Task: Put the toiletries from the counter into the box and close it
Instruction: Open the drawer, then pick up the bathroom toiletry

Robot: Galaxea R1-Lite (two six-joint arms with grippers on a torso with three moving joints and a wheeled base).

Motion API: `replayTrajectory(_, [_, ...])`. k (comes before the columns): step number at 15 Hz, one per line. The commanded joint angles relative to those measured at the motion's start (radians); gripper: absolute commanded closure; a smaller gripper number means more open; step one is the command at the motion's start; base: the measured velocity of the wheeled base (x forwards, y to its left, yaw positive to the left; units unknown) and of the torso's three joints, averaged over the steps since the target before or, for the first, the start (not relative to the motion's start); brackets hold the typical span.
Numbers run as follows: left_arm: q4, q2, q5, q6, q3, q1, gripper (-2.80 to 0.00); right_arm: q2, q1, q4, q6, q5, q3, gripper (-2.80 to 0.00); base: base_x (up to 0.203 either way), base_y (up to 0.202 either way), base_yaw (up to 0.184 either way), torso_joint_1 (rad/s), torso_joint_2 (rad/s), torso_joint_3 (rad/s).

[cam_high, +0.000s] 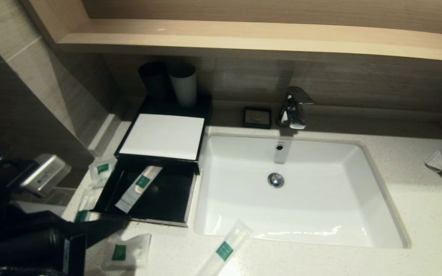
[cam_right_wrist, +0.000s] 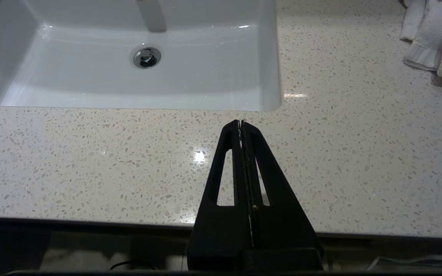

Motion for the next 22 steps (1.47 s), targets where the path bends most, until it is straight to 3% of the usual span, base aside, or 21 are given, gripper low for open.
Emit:
replayTrajectory(1, [0.018,-0.009,-0.067,-0.003,-0.007,-0.012,0.0,0.0,0.0,0.0,0.0,0.0,0.0,0.0,0.0,0.0,0.0,0.0,0.0,0.0])
replayTrajectory(5, [0.017,0.069,-0.108,-0.003,-0.02,-0.046,0.0,0.0,0.0,0.0,0.0,0.0,0.0,0.0,0.0,0.0,0.0,0.0,0.0,0.0])
replayTrajectory(12, [0.104,0.171,-0.094,0.005,-0.053,-0.215,0.0,0.0,0.0,0.0,0.0,0.0,0.0,0.0,0.0,0.0,0.0,0.0,0.0,0.0])
replayTrajectory(22, [0.157,0.343,0.003,0.085,-0.162,-0.318,0.0,0.0,0.0,0.0,0.0,0.0,0.0,0.0,0.0,0.0,0.0,0.0,0.0,0.0])
